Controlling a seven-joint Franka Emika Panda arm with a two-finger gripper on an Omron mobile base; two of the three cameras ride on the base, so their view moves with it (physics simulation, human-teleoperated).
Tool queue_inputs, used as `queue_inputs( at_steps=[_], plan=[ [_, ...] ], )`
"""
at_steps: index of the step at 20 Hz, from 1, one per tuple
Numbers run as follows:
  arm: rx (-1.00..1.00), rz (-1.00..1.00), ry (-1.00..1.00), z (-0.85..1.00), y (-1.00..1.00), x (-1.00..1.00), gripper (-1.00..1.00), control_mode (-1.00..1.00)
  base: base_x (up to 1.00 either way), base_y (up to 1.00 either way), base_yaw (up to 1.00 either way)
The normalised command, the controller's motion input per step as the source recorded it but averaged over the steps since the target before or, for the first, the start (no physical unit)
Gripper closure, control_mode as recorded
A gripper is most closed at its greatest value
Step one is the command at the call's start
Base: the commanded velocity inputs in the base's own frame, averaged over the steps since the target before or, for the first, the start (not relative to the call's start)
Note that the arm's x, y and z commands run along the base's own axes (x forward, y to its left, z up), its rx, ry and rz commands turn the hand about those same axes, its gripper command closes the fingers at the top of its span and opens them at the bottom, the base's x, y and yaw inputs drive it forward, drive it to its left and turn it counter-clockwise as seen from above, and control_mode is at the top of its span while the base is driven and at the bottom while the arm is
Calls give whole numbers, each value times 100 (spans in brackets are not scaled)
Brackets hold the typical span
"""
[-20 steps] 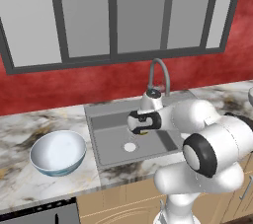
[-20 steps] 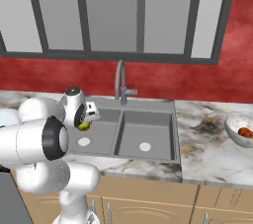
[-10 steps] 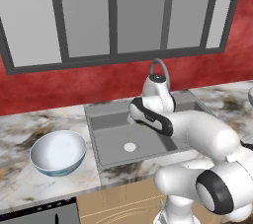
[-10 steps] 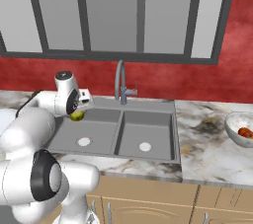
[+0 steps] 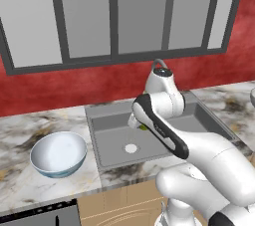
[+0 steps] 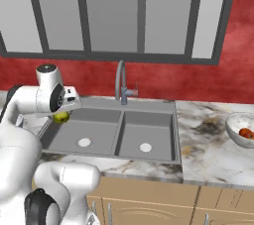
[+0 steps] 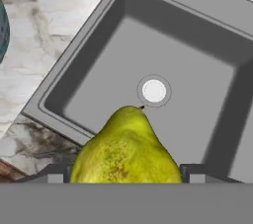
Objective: Pick the apples from the cabinet and place them in one bowl. Pick the pear from the sink and place it in the other bowl.
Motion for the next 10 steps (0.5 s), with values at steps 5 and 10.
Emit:
queue_inputs(
  at_steps=[5, 10],
  plan=[
    [5, 12, 7, 29, 29, -46, 100, -100, 0, 0, 0],
    [1, 13, 1, 14, 52, -12, 100, -100, 0, 0, 0]
  ],
)
